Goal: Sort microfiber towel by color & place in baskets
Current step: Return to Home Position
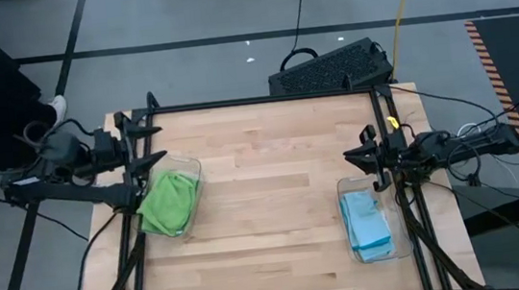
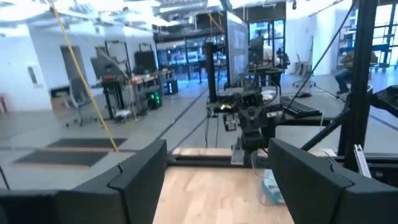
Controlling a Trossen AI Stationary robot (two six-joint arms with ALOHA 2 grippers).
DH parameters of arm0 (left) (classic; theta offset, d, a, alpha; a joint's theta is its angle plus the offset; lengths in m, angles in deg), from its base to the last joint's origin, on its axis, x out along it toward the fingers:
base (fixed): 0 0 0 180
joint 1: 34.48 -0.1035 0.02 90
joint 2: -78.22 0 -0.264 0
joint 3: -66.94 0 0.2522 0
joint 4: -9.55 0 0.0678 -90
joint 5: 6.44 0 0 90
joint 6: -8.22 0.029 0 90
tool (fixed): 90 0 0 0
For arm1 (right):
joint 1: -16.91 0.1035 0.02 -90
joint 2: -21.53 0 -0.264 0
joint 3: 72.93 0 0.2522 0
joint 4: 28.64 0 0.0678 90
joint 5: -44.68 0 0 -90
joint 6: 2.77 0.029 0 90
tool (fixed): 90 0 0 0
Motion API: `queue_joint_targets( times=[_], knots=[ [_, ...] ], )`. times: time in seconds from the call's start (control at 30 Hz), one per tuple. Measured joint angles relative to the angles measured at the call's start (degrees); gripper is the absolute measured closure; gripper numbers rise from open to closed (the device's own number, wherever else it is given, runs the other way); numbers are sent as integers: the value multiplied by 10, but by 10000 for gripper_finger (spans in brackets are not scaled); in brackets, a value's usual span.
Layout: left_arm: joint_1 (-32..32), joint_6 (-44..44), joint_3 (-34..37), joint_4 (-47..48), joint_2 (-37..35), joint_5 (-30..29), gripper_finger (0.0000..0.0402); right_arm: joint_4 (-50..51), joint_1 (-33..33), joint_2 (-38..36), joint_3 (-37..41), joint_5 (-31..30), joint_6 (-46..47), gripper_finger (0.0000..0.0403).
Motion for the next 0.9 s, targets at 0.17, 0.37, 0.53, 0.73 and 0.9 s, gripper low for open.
queue_joint_targets(
  times=[0.17, 0.37, 0.53, 0.73, 0.9],
  knots=[
    [0, -35, 0, 13, -3, 5, 119, 3, 2, -30, 11, 12, -6, 360],
    [0, -43, 0, 15, -15, 7, 119, 31, 2, -76, 11, 16, -18, 360],
    [0, -20, 0, -19, -32, 72, 119, 70, 2, -112, 11, 31, -28, 360],
    [0, -21, 1, -36, -55, 146, 119, 65, 2, -145, 11, 29, -27, 360],
    [0, -69, 29, -77, -69, 163, 119, 65, 2, -173, 11, 14, -24, 360]
  ],
)
